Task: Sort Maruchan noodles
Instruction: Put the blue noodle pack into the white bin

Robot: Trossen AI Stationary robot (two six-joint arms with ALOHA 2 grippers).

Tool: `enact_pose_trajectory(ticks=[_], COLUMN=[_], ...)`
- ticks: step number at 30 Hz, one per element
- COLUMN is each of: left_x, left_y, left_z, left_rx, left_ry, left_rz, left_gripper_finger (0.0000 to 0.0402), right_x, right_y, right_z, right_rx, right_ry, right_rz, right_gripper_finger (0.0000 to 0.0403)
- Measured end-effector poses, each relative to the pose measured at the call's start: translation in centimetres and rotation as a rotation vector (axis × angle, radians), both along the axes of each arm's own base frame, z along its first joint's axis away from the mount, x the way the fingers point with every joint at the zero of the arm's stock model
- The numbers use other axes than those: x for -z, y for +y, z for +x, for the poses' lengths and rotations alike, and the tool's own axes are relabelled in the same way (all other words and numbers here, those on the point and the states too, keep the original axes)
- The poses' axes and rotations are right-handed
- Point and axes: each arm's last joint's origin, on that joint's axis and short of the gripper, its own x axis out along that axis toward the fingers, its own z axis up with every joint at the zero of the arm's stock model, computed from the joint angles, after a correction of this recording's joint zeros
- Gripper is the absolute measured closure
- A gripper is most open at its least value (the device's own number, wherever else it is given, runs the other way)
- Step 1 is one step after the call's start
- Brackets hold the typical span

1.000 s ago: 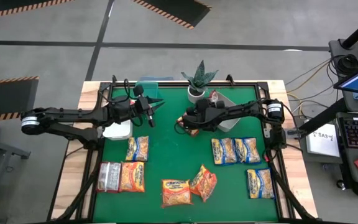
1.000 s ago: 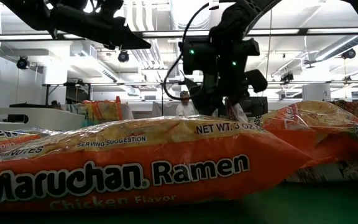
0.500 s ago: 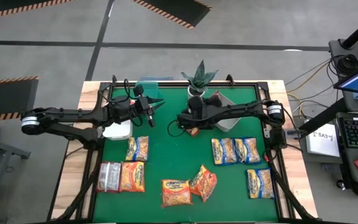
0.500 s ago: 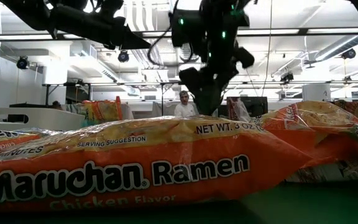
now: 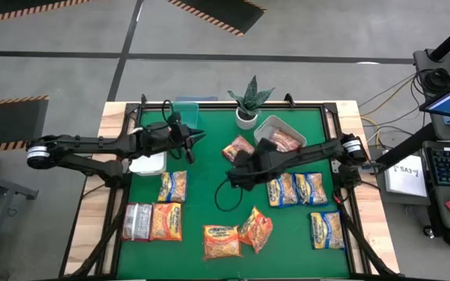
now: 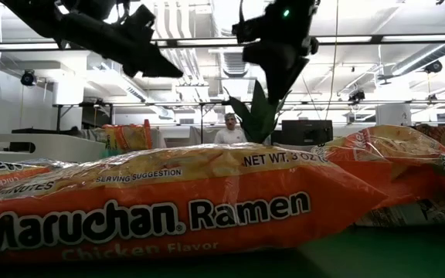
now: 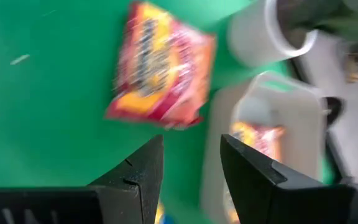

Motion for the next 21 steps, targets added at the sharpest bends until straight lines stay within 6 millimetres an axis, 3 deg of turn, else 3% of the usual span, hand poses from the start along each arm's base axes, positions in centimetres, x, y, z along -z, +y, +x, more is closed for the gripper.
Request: enact_pose_trajectory(ticks=[4,11,16,21], left_x=[0.2,0.2,0.2,0.2], left_y=[-0.6,-2.3,-3.0,-3.5], left_z=[0.1,0.5,0.6,0.6], left_rx=[0.026,0.258,0.292,0.305], left_ry=[-0.004,-0.015,-0.026,-0.03], left_rz=[-0.057,-0.131,-0.182,-0.2], left_gripper_finger=[0.0361,0.0361,0.0361,0.0361], right_x=[-0.6,-0.6,1.2,4.0], right_y=[1.8,5.2,6.4,6.1], right_z=[-0.9,-2.3,-3.4,-5.1], right_rx=[-0.051,-0.147,-0.159,-0.107], right_ry=[0.021,0.069,0.171,0.305], right_rz=[0.105,0.275,0.422,0.483], right_gripper_finger=[0.0255,0.0276,0.0321,0.0375])
